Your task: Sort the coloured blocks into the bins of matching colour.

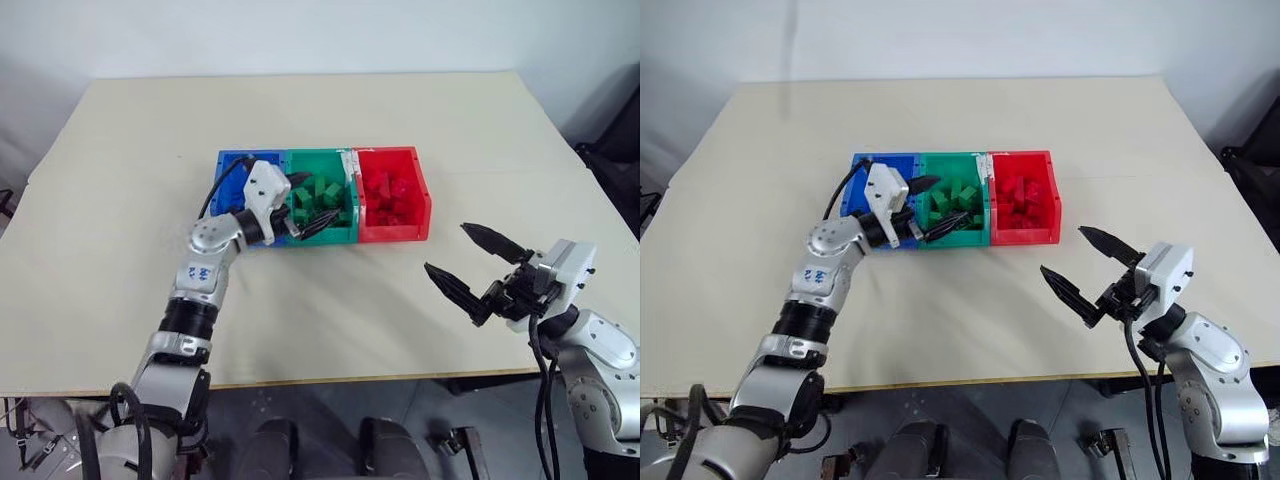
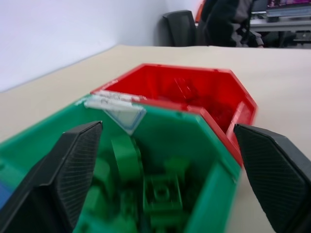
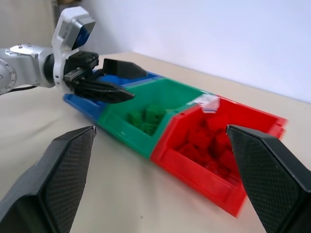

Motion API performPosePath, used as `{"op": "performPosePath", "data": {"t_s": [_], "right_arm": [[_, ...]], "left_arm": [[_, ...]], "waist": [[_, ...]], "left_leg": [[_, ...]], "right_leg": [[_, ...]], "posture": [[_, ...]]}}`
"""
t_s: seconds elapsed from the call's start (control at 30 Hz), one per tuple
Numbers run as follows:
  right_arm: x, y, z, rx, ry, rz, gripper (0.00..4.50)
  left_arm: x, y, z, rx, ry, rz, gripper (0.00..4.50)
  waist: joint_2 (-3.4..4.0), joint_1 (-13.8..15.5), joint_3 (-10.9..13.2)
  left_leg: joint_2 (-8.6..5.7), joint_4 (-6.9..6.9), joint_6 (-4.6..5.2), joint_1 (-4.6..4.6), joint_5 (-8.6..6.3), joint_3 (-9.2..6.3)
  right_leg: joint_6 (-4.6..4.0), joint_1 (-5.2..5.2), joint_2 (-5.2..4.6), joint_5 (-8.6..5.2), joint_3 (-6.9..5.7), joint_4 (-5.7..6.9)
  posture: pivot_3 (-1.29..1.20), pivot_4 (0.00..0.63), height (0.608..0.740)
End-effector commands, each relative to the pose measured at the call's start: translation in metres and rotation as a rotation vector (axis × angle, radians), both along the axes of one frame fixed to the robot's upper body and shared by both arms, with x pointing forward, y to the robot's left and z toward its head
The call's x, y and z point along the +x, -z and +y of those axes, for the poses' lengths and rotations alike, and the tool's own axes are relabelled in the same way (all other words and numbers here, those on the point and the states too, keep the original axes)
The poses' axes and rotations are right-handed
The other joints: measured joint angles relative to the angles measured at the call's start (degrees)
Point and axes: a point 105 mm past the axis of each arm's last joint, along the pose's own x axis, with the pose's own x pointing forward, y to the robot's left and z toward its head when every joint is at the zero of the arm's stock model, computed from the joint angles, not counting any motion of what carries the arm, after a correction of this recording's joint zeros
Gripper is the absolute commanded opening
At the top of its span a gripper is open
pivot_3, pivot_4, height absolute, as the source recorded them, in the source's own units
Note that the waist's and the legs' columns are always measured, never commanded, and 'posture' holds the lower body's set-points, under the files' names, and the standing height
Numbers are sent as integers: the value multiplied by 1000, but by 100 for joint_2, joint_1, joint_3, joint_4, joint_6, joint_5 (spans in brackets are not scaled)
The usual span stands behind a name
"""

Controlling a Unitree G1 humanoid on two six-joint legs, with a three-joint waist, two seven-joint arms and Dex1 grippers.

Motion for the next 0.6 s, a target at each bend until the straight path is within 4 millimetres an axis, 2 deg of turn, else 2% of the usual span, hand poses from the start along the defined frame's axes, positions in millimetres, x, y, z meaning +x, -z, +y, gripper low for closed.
{"op": "performPosePath", "data": {"t_s": [0.03, 0.17, 0.33, 0.4, 0.6], "right_arm": [[0, 3, 5, -64, -110, 2, 4500], [6, 10, 6, -104, -222, 65, 4500], [15, 17, 1, -146, -253, 73, 4500], [21, 21, -1, -153, -249, 74, 4500], [29, 26, -9, -164, -208, 58, 4500]], "left_arm": [[-28, -9, 46, 14, -39, -86, 4495], [-69, 9, 99, 59, -94, -18, 4495], [-97, 23, 139, 100, -207, 68, 4495], [-104, 25, 149, 117, -262, 74, 4495], [-108, 23, 153, 115, -358, 61, 4495]], "waist": [[3, -41, 2], [9, -71, 5], [13, 79, 9], [14, 95, 9], [15, 83, 10]], "left_leg": [[0, -4, 0, 2, 0, -18], [19, -8, 0, 0, -1, -32], [15, 3, 5, -5, -4, -48], [13, 3, 6, -4, -4, -47], [16, -2, 2, -5, -7, -45]], "right_leg": [[-1, 0, 0, -1, 1, 1], [-2, -1, -6, -1, 1, -6], [-1, 11, -15, -1, -6, -18], [0, 14, -16, 1, -4, -32], [0, 9, -12, 2, -4, -23]], "posture": [[0, 150, 740], [0, 150, 740], [0, 150, 740], [0, 150, 740], [0, 150, 740]]}}
